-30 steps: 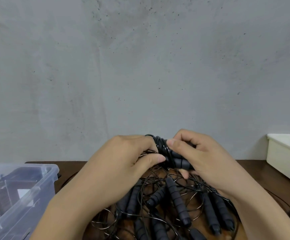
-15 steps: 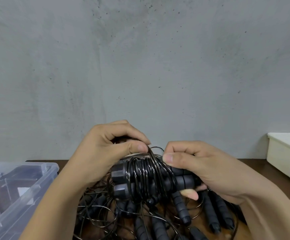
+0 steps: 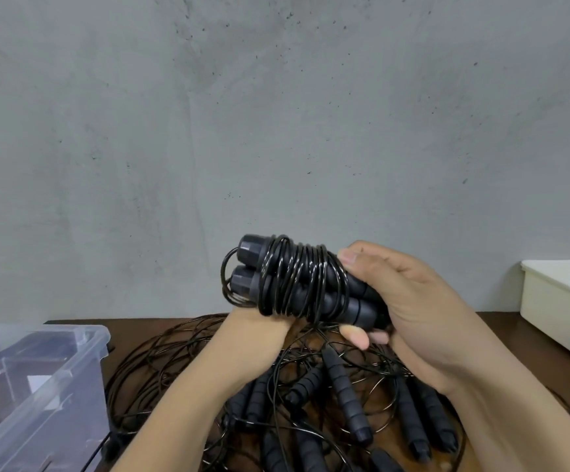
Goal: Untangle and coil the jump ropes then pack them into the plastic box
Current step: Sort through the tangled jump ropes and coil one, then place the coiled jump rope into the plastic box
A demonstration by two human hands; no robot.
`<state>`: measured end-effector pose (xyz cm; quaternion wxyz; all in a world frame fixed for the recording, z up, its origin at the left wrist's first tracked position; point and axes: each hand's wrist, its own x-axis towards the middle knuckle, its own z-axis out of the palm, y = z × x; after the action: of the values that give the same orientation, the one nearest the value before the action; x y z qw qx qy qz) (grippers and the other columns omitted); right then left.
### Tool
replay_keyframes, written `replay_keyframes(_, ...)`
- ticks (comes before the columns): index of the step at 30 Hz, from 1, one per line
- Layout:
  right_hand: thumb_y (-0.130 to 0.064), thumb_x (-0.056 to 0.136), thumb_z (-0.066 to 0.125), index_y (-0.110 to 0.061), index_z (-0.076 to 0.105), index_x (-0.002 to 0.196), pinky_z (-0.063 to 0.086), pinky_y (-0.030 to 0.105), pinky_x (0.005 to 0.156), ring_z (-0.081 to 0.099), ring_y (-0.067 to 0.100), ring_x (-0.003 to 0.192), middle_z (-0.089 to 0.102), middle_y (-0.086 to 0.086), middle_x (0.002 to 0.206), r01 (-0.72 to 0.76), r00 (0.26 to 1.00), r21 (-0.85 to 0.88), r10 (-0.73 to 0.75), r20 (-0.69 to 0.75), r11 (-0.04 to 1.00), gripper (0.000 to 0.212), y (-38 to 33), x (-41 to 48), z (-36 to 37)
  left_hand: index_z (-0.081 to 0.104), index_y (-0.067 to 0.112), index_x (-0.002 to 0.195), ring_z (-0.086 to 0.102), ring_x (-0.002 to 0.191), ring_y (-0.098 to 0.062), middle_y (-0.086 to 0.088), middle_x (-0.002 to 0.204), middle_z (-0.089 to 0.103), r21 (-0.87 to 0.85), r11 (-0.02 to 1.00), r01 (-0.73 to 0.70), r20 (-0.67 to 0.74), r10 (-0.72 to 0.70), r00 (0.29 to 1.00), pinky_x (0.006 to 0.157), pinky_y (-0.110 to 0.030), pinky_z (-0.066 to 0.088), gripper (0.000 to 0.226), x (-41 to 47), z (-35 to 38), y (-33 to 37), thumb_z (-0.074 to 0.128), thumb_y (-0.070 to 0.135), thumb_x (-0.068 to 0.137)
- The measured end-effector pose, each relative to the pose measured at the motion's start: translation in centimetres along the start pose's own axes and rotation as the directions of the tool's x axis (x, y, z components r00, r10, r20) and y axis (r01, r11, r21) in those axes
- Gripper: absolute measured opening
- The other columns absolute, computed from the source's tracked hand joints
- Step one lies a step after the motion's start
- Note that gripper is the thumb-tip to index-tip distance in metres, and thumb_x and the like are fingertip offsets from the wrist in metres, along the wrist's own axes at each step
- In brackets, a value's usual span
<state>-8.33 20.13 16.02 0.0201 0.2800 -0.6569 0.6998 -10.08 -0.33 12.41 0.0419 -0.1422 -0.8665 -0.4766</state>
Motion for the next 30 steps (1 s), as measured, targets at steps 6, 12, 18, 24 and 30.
replay_keyframes(6, -0.039, 0.099, 0.063, -0.001, 0.059, 0.087, 0.031, 0.024, 0.041, 0.048, 0.024, 0.048, 0.060, 0.021, 0.075, 0.088, 0.977, 0.002, -0.085, -0.195, 0.996, 0.040, 0.8, 0.8, 0.6, 0.055, 0.023, 0.072, 0.040, 0.074, -0.021, -0.004, 0.077, 0.048, -0.370, 0.927, -0.068, 0.053, 0.094, 0.994, 0.075, -0.039, 0.036, 0.029, 0.2, 0.5, 0.7, 0.053, 0.040, 0.095)
replay_keyframes(12, -0.033, 0.107, 0.059, 0.005, 0.060, 0.097, 0.043, 0.024, 0.046, 0.056, 0.023, 0.053, 0.062, 0.019, 0.069, 0.130, 0.957, -0.044, -0.137, -0.256, 0.991, 0.039, 1.8, 0.7, 2.3, 0.066, 0.006, 0.106, 0.047, 0.089, -0.026, -0.004, 0.093, 0.067, -0.608, 0.788, -0.096, 0.065, 0.170, 0.983, 0.076, -0.039, 0.034, 0.045, -1.7, 0.3, 0.8, 0.062, 0.050, 0.101)
replay_keyframes(18, -0.048, 0.109, 0.052, -0.017, 0.061, 0.089, 0.047, 0.029, 0.057, 0.068, 0.030, 0.062, 0.068, 0.015, 0.072, 0.082, 0.952, -0.201, -0.136, -0.276, 0.976, 0.038, 4.0, -0.1, 6.7, 0.073, 0.006, 0.106, 0.047, 0.071, -0.019, -0.009, 0.080, 0.058, -0.596, 0.802, -0.039, -0.159, -0.070, 0.985, 0.067, -0.033, 0.037, 0.079, -4.1, -0.2, 1.3, 0.055, 0.081, 0.091)
replay_keyframes(24, -0.060, 0.106, 0.045, -0.020, 0.064, 0.096, 0.058, 0.030, 0.060, 0.074, 0.023, 0.079, 0.073, 0.006, 0.087, -0.007, 0.954, -0.132, -0.033, -0.300, 0.991, 0.046, 5.8, -2.6, 11.5, 0.071, 0.020, 0.098, 0.070, 0.070, -0.018, -0.001, 0.078, 0.073, -0.376, 0.926, 0.033, -0.273, -0.145, 0.951, 0.080, -0.044, 0.061, 0.060, -7.8, -2.8, 0.5, 0.059, 0.079, 0.090)
replay_keyframes(30, -0.063, 0.106, 0.044, -0.037, 0.065, 0.117, 0.058, 0.050, 0.091, 0.070, 0.012, 0.097, 0.072, -0.005, 0.103, -0.018, 0.983, -0.159, -0.011, -0.182, 0.987, 0.035, 5.5, -4.3, 15.0, 0.072, 0.033, 0.111, 0.074, 0.085, -0.001, 0.016, 0.096, 0.079, -0.178, 0.975, 0.131, -0.363, -0.188, 0.913, 0.082, -0.029, 0.059, 0.041, -12.9, -7.4, 0.8, 0.061, 0.068, 0.094)
